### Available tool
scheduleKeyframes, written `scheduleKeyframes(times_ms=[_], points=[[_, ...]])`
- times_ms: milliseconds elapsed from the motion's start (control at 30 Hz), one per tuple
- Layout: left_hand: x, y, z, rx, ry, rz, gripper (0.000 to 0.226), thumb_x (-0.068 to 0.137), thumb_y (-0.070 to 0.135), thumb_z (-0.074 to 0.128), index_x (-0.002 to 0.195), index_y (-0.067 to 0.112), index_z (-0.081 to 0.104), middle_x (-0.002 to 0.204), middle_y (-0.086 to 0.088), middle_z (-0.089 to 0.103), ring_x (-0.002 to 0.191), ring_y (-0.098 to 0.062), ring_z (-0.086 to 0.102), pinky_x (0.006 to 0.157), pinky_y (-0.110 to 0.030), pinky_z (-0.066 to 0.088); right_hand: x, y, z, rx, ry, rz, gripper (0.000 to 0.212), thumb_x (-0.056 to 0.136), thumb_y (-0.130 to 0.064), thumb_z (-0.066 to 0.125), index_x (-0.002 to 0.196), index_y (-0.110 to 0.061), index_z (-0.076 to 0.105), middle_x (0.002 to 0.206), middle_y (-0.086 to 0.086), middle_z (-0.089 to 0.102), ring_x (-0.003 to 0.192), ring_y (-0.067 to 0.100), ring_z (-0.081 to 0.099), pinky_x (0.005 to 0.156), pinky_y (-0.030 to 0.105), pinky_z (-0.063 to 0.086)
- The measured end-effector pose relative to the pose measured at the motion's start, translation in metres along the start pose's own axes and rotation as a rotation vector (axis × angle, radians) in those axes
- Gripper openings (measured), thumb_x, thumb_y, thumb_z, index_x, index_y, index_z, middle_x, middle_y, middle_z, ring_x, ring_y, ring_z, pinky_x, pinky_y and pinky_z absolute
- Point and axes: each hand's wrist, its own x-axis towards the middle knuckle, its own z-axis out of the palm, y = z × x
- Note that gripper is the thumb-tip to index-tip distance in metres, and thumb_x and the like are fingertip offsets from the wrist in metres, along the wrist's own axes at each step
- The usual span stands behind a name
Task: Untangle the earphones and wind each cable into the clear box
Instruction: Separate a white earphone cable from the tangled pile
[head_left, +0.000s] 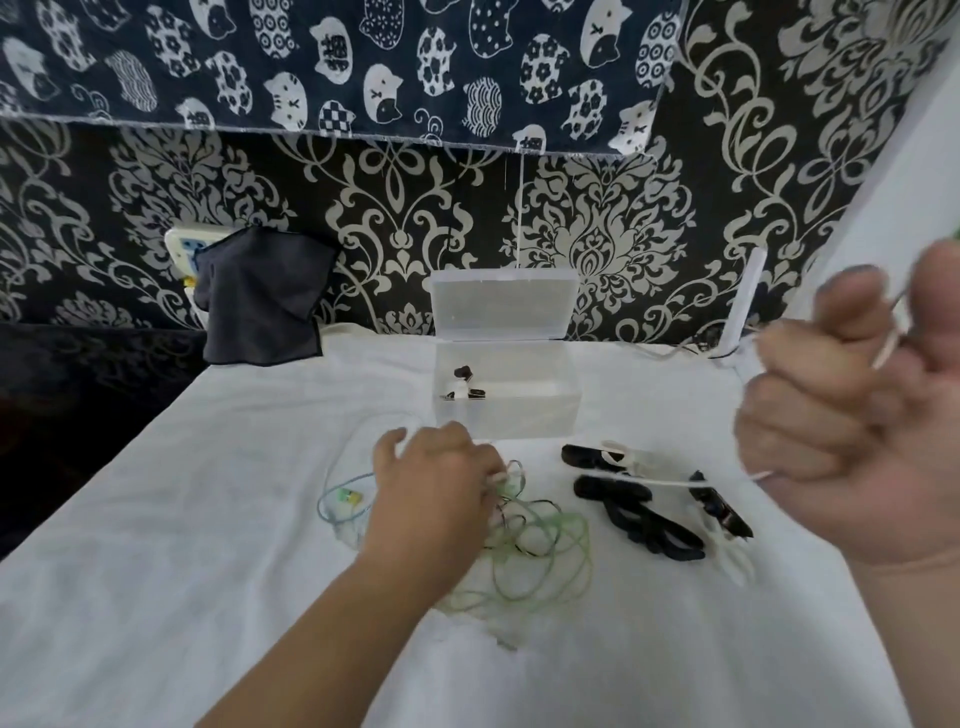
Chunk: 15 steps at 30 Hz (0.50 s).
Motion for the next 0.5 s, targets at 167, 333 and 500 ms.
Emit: scheduleKeyframes(times_ms=[167, 333, 500], points=[[0.005, -0.026, -0.003, 0.086, 0.108, -0.128, 0.045, 0.070, 0.001, 0.069, 0.097, 0.037, 0.070, 0.101, 0.006, 0.049, 0.100, -0.021, 0.053, 0.107, -0.045, 0.019, -0.015, -0.022, -0.016, -0.058, 0.157, 0.032, 0.102, 0.096, -0.074, 0.010, 0.120, 0.013, 0.057, 0.068, 0.013, 0.039, 0.055, 0.019, 0.030, 0.049, 0.033, 0.023], [0.009, -0.040, -0.008, -0.151, 0.036, -0.222, 0.055, 0.074, -0.008, 0.057, 0.117, 0.025, 0.065, 0.124, 0.009, 0.053, 0.104, -0.017, 0.060, 0.084, -0.031, 0.048, -0.020, -0.012, -0.034, -1.287, 1.105, 0.227, 0.066, 0.102, -0.044, 0.045, 0.055, -0.006, 0.071, 0.049, 0.004, 0.038, 0.042, 0.016, 0.029, 0.045, 0.024, 0.023], [0.012, -0.029, -0.018, -0.604, 0.072, -0.249, 0.053, 0.070, -0.017, 0.058, 0.104, 0.022, 0.074, 0.107, 0.014, 0.066, 0.096, -0.004, 0.065, 0.080, -0.021, 0.050, -0.021, 0.007, -0.043, -1.674, 1.141, 0.592, 0.022, 0.087, -0.021, 0.068, 0.078, -0.001, 0.071, 0.064, 0.009, 0.065, 0.059, 0.024, 0.057, 0.057, 0.029, 0.042]])
